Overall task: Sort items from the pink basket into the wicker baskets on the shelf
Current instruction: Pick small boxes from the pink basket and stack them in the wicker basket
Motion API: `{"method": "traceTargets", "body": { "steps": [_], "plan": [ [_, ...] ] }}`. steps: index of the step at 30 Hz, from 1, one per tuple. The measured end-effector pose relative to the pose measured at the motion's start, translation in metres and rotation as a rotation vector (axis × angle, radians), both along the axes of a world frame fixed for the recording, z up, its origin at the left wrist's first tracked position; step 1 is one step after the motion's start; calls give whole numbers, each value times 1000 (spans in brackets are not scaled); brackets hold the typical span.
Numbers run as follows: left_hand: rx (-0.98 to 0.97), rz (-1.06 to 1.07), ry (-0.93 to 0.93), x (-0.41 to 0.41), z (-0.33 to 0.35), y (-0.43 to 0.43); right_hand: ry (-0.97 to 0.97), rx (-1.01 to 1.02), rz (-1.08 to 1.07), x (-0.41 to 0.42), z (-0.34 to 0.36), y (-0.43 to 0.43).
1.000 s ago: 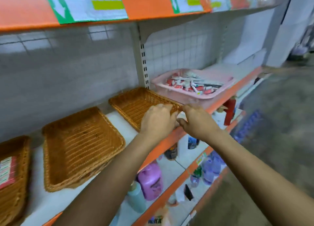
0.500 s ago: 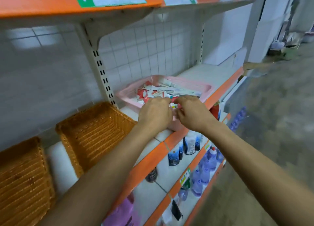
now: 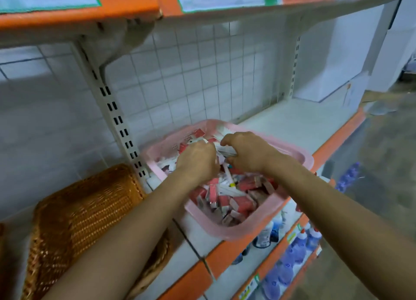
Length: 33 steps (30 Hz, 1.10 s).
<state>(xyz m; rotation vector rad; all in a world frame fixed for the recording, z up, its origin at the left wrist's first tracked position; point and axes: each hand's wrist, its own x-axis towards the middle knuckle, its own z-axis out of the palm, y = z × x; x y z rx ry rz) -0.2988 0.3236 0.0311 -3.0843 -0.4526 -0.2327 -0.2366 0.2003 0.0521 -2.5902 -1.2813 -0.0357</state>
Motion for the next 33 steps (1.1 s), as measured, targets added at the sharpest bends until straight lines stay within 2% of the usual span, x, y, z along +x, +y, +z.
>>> {"method": "traceTargets", "body": {
  "steps": [5,12,16,20,24,29,33],
  "plan": [
    [-39,88,123,15,-8,14,83,-155,214,30,5,17],
    [-104,215,148,25,-6,15,140,-314,414,58,8,46],
    [-165,294,57,24,-12,11,91,-284,457,69,-4,58],
    [-191,323,3,18,-11,8,219,-233,453,74,-5,54],
    [-168,351,-27,12,-7,3,255,-214,469,74,1,48],
    [-233,388,-136,-1,9,-12,562,-117,410,81,9,40],
    [-375,377,-233,-16,16,-28,599,-79,462,74,14,26]
  ]
}}
